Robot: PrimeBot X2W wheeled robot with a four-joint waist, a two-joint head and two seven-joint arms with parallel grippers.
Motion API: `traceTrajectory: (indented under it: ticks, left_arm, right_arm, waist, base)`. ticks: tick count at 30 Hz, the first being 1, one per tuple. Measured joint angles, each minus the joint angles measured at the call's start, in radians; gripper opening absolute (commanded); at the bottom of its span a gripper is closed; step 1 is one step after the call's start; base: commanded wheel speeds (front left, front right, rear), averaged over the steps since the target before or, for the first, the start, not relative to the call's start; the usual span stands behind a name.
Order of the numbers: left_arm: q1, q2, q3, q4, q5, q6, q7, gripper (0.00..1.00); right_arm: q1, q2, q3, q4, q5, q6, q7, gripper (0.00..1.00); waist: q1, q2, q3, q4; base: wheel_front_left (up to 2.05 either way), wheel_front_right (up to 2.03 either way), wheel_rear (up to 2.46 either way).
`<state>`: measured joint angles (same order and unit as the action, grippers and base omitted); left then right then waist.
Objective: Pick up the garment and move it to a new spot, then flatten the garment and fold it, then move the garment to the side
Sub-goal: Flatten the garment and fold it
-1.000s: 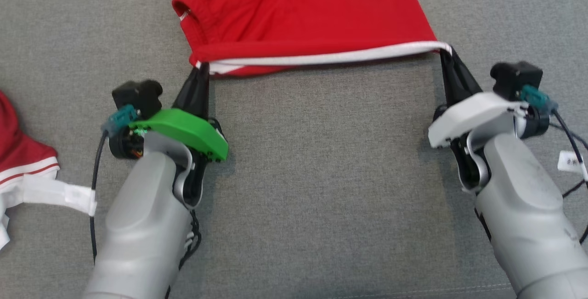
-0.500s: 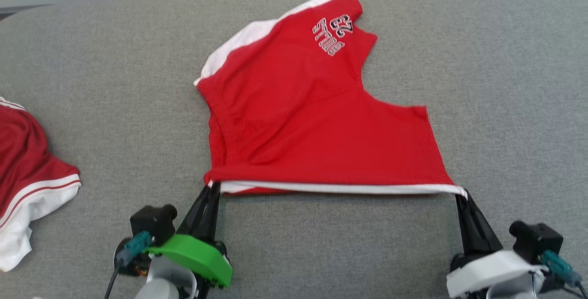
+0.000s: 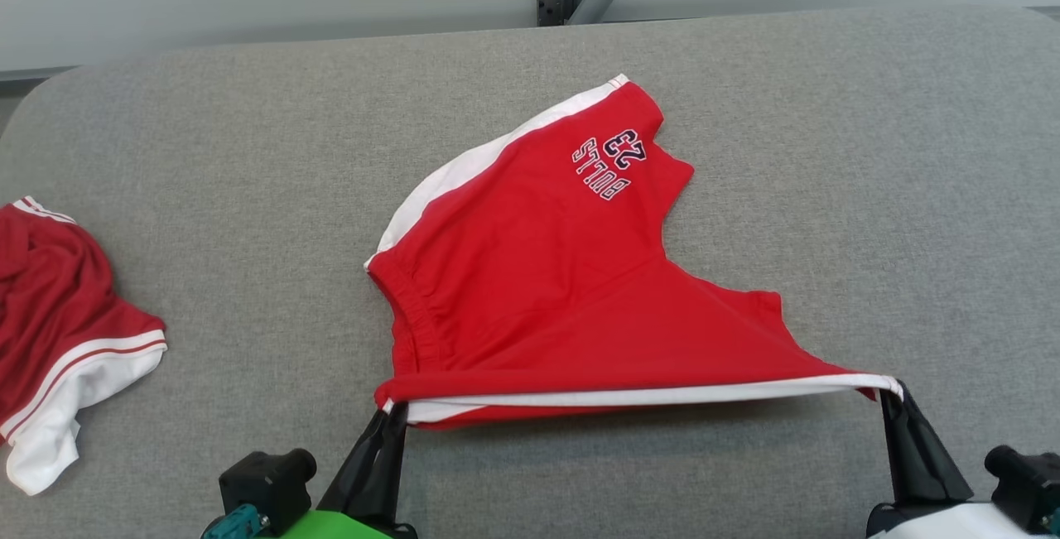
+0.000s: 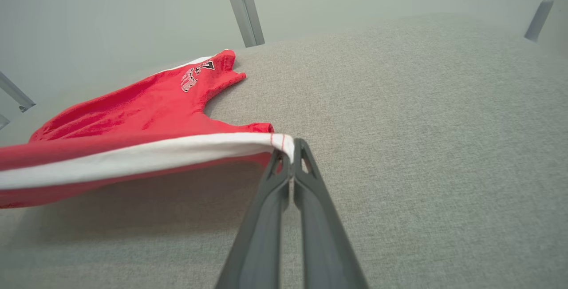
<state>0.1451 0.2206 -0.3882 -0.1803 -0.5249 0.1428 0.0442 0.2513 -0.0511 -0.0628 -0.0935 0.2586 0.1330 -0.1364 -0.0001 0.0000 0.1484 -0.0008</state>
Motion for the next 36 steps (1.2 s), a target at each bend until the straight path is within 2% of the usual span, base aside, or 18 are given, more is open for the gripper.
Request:
traceTrajectory:
  ticks: [6,16,23,24,29,35,36]
  left_arm:
    - [-0.043,0.002,-0.005,-0.026,-0.002,0.002,0.021,0.00]
    - [-0.257,-0.085,0.003,0.044,-0.019,-0.016,-0.025,0.00]
    - [-0.429,-0.135,-0.009,0.163,-0.035,-0.065,-0.089,0.00]
    - [-0.429,-0.135,-0.009,0.163,-0.035,-0.065,-0.089,0.00]
    - [-0.552,-0.162,-0.037,0.319,-0.089,-0.099,-0.153,0.00]
    - [-0.646,-0.168,-0.078,0.456,-0.148,-0.125,-0.209,0.00]
    - [-0.659,-0.169,-0.088,0.471,-0.159,-0.130,-0.216,0.18]
  right_arm:
    - [-0.114,-0.009,-0.035,-0.018,-0.022,0.000,0.016,0.00]
    - [-0.467,-0.133,-0.005,0.084,-0.021,0.000,0.035,0.00]
    - [-0.771,-0.237,0.094,0.282,-0.002,-0.001,0.055,0.00]
    - [-0.771,-0.237,0.094,0.282,-0.002,-0.001,0.055,0.00]
    - [-0.959,-0.303,0.210,0.479,0.015,-0.001,0.054,0.00]
    - [-1.077,-0.323,0.297,0.658,0.040,-0.001,0.028,0.00]
    - [-1.090,-0.323,0.306,0.685,0.044,-0.001,0.020,0.00]
  waist:
    - [0.0000,0.0000,0.024,0.014]
    - [0.0000,0.0000,0.126,0.062]
    - [0.0000,0.0000,0.228,0.116]
    - [0.0000,0.0000,0.228,0.116]
    - [0.0001,0.0000,0.287,0.189]
    - [0.0001,0.0000,0.338,0.246]
    - [0.0001,0.0000,0.345,0.253]
  base:
    - [0.00,0.00,0.00]
    - [0.00,0.00,0.00]
    - [0.00,0.00,0.00]
    - [0.00,0.00,0.00]
    - [0.00,0.00,0.00]
    - [0.00,0.00,0.00]
    - [0.00,0.00,0.00]
